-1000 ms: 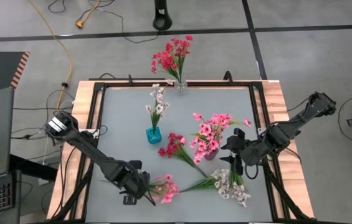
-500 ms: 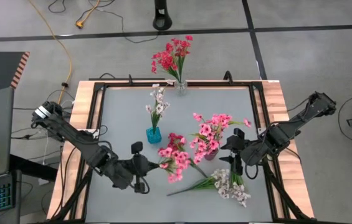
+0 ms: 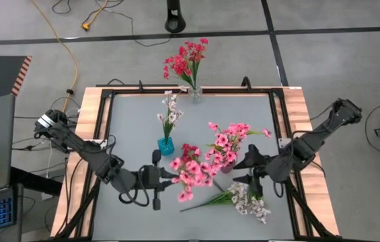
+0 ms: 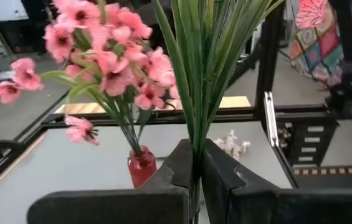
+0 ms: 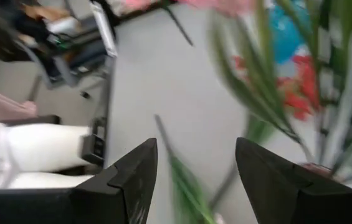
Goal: Sort flowers into vase by color
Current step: Put the pink flower into the red vase
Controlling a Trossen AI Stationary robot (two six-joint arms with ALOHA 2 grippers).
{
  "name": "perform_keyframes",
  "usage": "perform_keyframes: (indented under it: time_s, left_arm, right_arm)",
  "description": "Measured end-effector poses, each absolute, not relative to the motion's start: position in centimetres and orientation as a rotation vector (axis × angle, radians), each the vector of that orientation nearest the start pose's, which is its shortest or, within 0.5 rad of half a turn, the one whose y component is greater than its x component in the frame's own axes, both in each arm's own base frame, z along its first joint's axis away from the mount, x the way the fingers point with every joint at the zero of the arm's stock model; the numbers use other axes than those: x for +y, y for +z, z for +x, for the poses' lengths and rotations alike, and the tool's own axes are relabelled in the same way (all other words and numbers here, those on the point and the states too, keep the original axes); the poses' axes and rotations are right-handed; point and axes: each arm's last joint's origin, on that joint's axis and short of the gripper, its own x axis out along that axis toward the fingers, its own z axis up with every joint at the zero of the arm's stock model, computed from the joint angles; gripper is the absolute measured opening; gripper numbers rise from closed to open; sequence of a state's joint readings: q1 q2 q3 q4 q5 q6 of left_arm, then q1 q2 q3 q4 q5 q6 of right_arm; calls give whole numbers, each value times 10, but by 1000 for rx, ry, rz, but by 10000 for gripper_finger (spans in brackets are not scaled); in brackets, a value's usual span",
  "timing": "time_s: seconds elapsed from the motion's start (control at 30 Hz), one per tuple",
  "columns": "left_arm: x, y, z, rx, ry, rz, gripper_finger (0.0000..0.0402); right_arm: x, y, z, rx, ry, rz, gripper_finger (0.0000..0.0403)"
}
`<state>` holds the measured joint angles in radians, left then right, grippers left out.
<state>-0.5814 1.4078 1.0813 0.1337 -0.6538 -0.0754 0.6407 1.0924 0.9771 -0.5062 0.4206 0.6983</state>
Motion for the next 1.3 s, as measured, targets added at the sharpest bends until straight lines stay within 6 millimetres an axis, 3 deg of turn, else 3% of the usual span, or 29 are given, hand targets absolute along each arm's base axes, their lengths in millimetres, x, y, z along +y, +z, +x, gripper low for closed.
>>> perform_keyframes:
  time_s: [0.33, 0.8, 1.3]
  left_arm:
    - [-149, 327, 283, 137, 65, -78, 0]
    - [-152, 341, 283, 8, 5, -108, 0]
    - [-151, 346, 284, -35, -8, -137, 0]
  right_arm:
    - [149, 332, 193, 344, 129, 278, 244]
    - [174, 339, 228, 44, 175, 163, 244]
    - [170, 333, 264, -127, 42, 104, 244]
